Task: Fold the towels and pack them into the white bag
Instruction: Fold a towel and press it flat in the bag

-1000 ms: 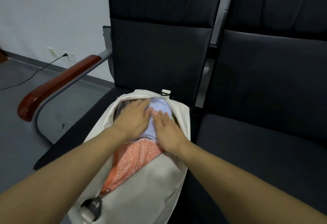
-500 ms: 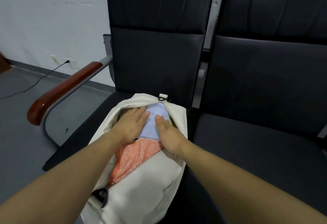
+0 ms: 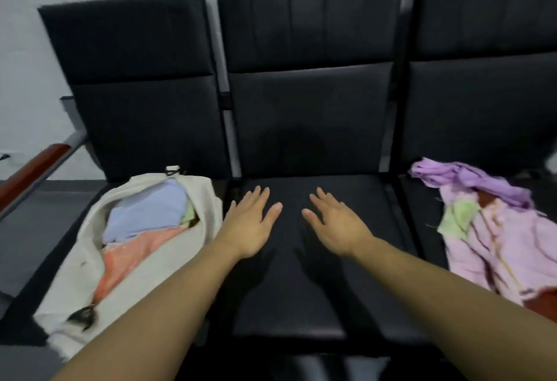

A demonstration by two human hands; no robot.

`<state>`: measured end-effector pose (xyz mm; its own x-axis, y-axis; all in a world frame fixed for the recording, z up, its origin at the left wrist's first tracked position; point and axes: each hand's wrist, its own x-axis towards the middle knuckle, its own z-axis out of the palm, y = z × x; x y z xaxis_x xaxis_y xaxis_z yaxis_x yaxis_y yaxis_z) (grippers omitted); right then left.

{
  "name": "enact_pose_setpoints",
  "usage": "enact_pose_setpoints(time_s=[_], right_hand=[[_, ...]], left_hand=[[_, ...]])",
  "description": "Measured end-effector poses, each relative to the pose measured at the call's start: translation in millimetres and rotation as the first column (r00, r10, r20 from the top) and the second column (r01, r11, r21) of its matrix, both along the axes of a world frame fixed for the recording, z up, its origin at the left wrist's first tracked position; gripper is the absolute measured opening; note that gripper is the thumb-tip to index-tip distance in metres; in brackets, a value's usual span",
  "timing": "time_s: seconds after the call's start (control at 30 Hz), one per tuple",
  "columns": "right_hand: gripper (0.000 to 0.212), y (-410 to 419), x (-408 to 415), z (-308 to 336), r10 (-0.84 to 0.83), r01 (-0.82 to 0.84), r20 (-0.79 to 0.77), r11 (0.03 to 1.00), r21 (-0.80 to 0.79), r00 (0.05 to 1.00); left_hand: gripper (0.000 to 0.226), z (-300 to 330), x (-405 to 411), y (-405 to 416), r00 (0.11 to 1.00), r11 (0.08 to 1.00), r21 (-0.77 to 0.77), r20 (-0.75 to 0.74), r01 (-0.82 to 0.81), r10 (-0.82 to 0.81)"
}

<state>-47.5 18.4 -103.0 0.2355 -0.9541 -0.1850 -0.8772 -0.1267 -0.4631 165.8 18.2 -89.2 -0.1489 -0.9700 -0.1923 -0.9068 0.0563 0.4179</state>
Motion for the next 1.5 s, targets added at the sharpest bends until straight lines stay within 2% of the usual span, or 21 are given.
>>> enact_pose_setpoints(time_s=[0.1,0.23,0.33,0.43,0.53,0.6,0.67,0.73,0.83,0.9,1.0,1.1,1.2,1.23,1.3,1.37,1.43,1.47,1.5], right_hand=[[0.069,19,-81,-17,-0.096,0.097,-0.089,0.995,0.010,0.991],[0.069,35,-169,-39,-0.283,0.285,-0.081,0.959,0.013,0.956],[0.068,41,-224,-58,-0.428,0.430,-0.037,0.901,0.056,0.903],[0.066,44,-272,-87,-0.554,0.557,-0.058,0.827,0.077,0.830],[0.061,54,-300,-113,-0.684,0.688,-0.070,0.724,0.050,0.726],[0.053,54,-313,-126,-0.777,0.775,-0.023,0.625,0.097,0.629],[0.049,43,-326,-132,-0.856,0.843,0.085,0.517,0.152,0.510],[0.051,34,-343,-131,-0.903,0.889,0.191,0.419,0.184,0.386],[0.046,33,-370,-126,-0.950,0.929,0.282,0.220,0.298,0.134],[0.043,37,-385,-127,-0.950,0.932,0.308,0.152,0.329,0.046],[0.042,41,-401,-130,-0.931,0.927,0.352,0.046,0.372,-0.095],[0.043,39,-409,-139,-0.906,0.918,0.405,0.049,0.393,-0.125],[0.039,35,-408,-139,-0.867,0.917,0.477,0.065,0.394,-0.143],[0.037,36,-406,-134,-0.843,0.912,0.510,0.063,0.405,-0.168],[0.040,40,-403,-121,-0.795,0.894,0.572,0.091,0.438,-0.200],[0.037,43,-402,-113,-0.764,0.884,0.609,0.114,0.453,-0.213],[0.041,46,-400,-108,-0.735,0.877,0.644,0.148,0.457,-0.212],[0.047,47,-400,-106,-0.702,0.860,0.670,0.165,0.482,-0.241],[0.052,47,-399,-103,-0.648,0.831,0.703,0.192,0.523,-0.292]], left_hand=[[0.071,-13,-82,2,0.984,0.987,0.040,0.082,0.156,-0.159],[0.070,-25,-181,3,0.947,0.946,0.120,0.083,0.300,-0.310],[0.070,-40,-242,6,0.931,0.921,0.172,0.047,0.348,-0.361],[0.072,-63,-289,6,0.927,0.900,0.236,-0.010,0.367,-0.376],[0.072,-87,-329,0,0.949,0.903,0.299,-0.039,0.310,-0.313],[0.062,-96,-358,-2,0.978,0.930,0.305,-0.068,0.207,-0.195],[0.039,-103,-387,-4,0.986,0.941,0.317,-0.150,0.116,-0.071],[0.030,-113,-415,-5,0.970,0.938,0.331,-0.244,0.101,-0.018],[0.034,-125,-454,-1,0.931,0.940,0.323,-0.365,0.113,0.013],[0.038,-132,-475,3,0.914,0.922,0.356,-0.406,0.153,0.006],[0.042,-144,-492,8,0.935,0.896,0.396,-0.351,0.200,-0.054],[0.045,-155,-493,10,0.962,0.912,0.366,-0.257,0.185,-0.092],[0.058,-160,-482,13,0.981,0.901,0.396,-0.145,0.179,-0.131],[0.058,-161,-478,14,0.980,0.887,0.420,-0.127,0.190,-0.150],[0.038,-162,-469,15,0.976,0.879,0.424,-0.128,0.217,-0.179],[0.022,-159,-461,14,0.970,0.897,0.384,-0.185,0.220,-0.159],[0.020,-152,-452,13,0.932,0.898,0.403,-0.362,0.176,-0.020],[0.020,-146,-448,12,0.867,0.881,0.451,-0.486,0.141,0.110],[0.019,-140,-443,12,0.764,0.853,0.510,-0.592,0.108,0.257]])
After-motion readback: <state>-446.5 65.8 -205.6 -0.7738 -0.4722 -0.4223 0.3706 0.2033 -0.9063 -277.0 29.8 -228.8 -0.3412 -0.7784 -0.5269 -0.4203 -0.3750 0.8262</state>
